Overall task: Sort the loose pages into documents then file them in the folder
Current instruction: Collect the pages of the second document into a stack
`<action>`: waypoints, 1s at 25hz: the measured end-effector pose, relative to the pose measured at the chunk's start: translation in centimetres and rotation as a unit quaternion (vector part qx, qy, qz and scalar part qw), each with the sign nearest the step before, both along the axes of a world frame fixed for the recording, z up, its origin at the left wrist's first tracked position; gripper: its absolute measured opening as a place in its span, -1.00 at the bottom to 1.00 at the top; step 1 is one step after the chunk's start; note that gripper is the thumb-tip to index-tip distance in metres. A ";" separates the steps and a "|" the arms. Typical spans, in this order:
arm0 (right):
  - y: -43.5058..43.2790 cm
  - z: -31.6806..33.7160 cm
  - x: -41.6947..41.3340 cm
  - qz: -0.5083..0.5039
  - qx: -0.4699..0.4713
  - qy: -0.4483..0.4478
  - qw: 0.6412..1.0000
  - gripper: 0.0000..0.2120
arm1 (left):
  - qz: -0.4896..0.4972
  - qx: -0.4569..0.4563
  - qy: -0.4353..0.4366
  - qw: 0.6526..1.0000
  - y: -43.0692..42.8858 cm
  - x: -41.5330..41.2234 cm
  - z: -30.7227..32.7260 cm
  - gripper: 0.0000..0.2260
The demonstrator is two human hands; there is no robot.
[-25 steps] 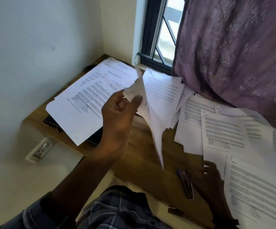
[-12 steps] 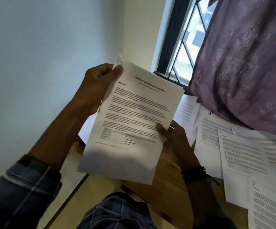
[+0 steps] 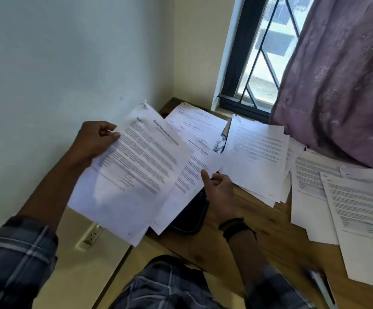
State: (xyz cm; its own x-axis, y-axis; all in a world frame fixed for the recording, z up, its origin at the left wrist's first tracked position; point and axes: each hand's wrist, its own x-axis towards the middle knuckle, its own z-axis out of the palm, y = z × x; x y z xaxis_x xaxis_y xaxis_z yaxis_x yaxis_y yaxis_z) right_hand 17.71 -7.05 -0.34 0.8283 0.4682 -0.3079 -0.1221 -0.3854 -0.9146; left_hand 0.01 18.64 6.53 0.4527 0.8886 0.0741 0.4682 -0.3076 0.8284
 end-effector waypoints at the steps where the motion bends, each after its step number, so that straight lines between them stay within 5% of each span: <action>1: 0.4 -0.3 0.6 -0.019 -0.026 -0.020 0.999 -0.45 | 0.003 -0.002 0.011 1.000 0.9 -0.4 -0.6 -0.73; 4: 1.5 -1.0 2.3 -0.010 -0.115 -0.051 0.992 -0.38 | 0.003 -0.002 0.030 1.000 2.6 -0.8 -2.4 -0.72; 8: 1.5 -2.0 3.3 -0.022 -0.138 -0.144 0.980 -0.67 | -0.023 -0.026 0.033 0.999 3.2 -0.6 -4.0 -0.76; 13: 0.0 -0.7 4.0 -0.092 -0.010 -0.164 0.982 -0.82 | -0.009 -0.012 0.058 0.998 2.4 0.9 -5.1 -0.80; 17: -4.1 0.8 7.2 -0.234 0.075 -0.208 0.947 -0.74 | -0.004 -0.002 0.069 0.998 0.9 2.7 -5.6 -0.82; 22: -11.5 3.1 12.2 -0.333 0.145 -0.152 0.919 -0.75 | -0.012 0.042 0.183 0.982 -3.4 6.0 -4.6 -0.54; 25: -14.8 4.9 13.4 -0.330 0.180 -0.105 0.921 -0.78 | -0.061 0.011 0.088 0.994 -9.0 8.7 -2.6 -0.51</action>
State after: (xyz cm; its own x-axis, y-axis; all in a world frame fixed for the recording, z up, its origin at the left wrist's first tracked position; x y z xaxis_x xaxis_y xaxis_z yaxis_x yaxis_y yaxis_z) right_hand 31.08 -21.83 4.51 0.9924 -0.1187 -0.0328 -0.0280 0.0416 -0.9987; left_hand 8.70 9.68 3.98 0.5653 0.8249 0.0024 0.5634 -0.3883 0.7292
